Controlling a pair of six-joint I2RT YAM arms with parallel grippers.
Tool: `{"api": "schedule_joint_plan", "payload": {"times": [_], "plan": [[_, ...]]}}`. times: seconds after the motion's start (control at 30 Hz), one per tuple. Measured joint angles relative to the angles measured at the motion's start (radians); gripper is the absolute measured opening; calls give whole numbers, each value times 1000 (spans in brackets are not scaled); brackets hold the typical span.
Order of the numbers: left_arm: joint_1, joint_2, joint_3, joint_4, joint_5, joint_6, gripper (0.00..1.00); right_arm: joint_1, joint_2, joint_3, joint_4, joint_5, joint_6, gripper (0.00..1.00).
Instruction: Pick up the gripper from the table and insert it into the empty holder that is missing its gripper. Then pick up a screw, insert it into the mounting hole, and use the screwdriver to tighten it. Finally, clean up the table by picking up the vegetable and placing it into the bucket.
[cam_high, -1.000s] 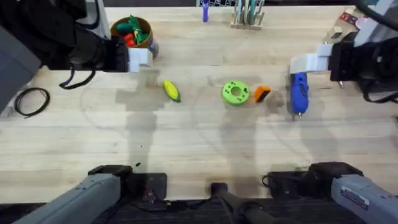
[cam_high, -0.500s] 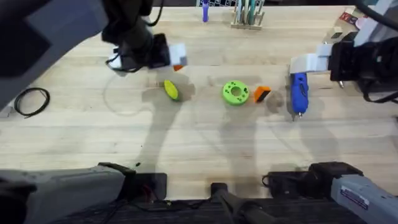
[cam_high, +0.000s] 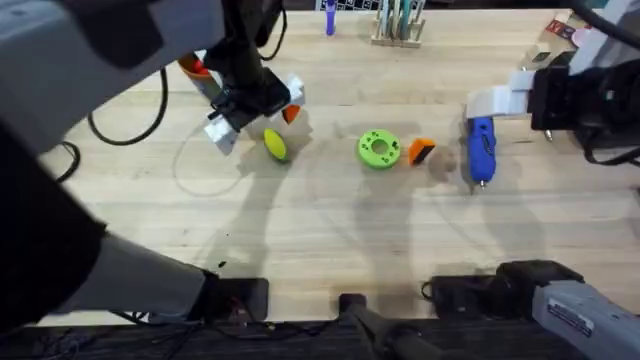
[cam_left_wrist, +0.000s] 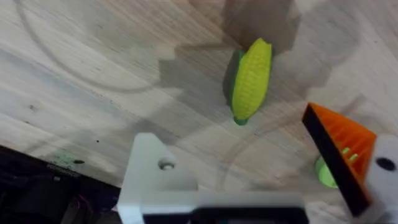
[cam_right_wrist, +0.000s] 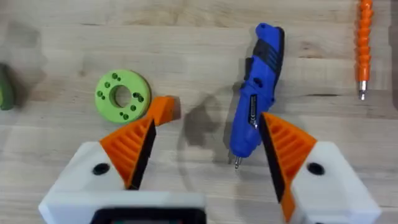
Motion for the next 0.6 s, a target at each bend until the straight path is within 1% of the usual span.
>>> {"api": "schedule_joint_plan", "payload": {"times": [0.13,0.27,0.43,0.6], "plan": [[0,62,0,3,10,-10,986,0,0,0,0,0,0,991],[0,117,0,19,15,-5,985,0,0,0,0,0,0,992],[0,166,0,45,20,53,987,0,0,0,0,0,0,991],[0,182,-32,129,27,112,992,0,0,0,0,0,0,991]]}}
